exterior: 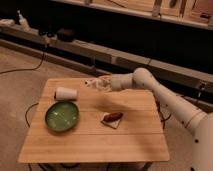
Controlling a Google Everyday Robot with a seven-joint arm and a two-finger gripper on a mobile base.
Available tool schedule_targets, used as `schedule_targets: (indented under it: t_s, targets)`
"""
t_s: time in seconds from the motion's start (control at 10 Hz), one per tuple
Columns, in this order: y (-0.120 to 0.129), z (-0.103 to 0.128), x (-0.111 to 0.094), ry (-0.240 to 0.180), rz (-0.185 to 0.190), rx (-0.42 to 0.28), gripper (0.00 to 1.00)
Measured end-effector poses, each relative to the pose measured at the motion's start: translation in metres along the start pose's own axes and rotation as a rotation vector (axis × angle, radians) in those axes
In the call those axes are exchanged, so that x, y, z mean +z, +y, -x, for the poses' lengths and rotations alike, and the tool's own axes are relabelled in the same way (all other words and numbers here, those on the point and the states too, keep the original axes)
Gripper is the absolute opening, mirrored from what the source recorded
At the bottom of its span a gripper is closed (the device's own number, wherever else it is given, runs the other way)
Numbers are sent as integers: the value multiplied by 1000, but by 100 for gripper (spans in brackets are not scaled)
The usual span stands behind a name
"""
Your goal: Stand the bottle upright
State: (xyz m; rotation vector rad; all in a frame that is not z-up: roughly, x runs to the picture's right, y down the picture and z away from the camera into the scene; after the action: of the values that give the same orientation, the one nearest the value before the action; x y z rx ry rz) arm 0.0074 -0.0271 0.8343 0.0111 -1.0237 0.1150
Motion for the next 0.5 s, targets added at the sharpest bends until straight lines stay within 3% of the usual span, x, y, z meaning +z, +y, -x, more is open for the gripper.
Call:
schedule_targets:
  t_s: [0.2,0.3,0.5]
  targets:
    - [-11,11,-22,-111,-159,-4,28]
    - [-16,15,-31,-141,-213,-8,28]
    - [-22,18,-40,-167,-262,-8,28]
